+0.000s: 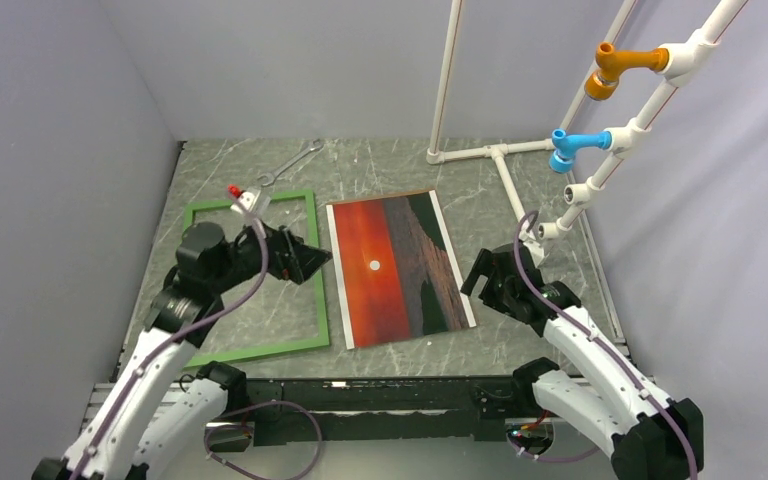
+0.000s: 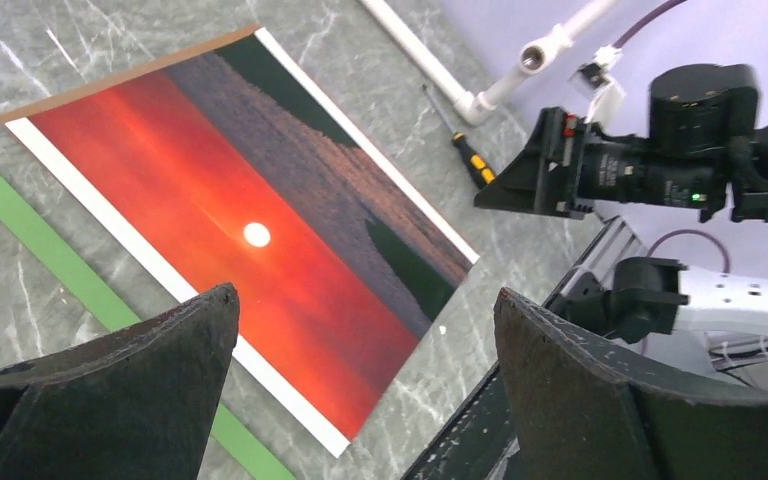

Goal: Take the photo out of the frame

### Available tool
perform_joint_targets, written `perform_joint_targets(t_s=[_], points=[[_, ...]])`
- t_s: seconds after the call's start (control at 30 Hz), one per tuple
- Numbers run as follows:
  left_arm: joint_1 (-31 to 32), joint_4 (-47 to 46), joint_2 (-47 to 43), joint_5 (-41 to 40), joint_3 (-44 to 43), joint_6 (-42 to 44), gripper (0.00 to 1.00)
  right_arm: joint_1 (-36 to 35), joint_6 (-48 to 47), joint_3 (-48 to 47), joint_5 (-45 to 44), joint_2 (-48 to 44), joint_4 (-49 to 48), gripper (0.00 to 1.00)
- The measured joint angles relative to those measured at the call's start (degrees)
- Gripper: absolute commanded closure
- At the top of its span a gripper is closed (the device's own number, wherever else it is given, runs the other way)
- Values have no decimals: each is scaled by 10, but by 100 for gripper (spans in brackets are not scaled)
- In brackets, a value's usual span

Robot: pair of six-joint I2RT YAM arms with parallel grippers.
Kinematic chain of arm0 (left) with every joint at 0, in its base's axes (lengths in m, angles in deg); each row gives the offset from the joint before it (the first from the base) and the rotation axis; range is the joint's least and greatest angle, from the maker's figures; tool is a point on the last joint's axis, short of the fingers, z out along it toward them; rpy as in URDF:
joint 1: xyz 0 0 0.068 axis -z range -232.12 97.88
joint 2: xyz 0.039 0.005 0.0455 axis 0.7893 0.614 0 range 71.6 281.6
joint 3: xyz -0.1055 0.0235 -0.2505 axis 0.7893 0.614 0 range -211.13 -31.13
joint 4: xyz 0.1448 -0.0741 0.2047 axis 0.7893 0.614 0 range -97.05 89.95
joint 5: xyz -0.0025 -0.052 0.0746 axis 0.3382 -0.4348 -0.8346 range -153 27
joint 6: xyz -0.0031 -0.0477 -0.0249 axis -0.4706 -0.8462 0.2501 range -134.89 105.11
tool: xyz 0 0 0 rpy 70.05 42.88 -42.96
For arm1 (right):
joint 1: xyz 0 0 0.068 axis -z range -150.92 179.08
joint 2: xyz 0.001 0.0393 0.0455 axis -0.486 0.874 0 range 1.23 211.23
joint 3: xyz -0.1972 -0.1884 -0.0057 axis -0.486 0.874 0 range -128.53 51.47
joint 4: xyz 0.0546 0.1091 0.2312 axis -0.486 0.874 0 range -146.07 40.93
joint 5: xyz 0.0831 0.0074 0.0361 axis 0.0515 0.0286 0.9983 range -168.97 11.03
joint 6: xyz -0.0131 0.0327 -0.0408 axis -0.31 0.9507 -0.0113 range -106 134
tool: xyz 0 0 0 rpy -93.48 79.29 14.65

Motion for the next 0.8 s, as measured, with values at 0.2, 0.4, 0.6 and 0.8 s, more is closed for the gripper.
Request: perform_joint_targets(t_s=[0.2,0.4,0.6,0.8], points=[[0,40,-131,-18,5,-23,1,-83,12,-59,-32,-5,48,0],[0,85,-244,-46,-22,-23,1,-129,9,-116,-38,-60,40,0],[0,95,-331,-54,-18,-38,1,-131,-18,-111,-36,-148,1,0],[0,95,-409,-68,16,-52,1,-131,-40,-59,-31,-259,-57,0]])
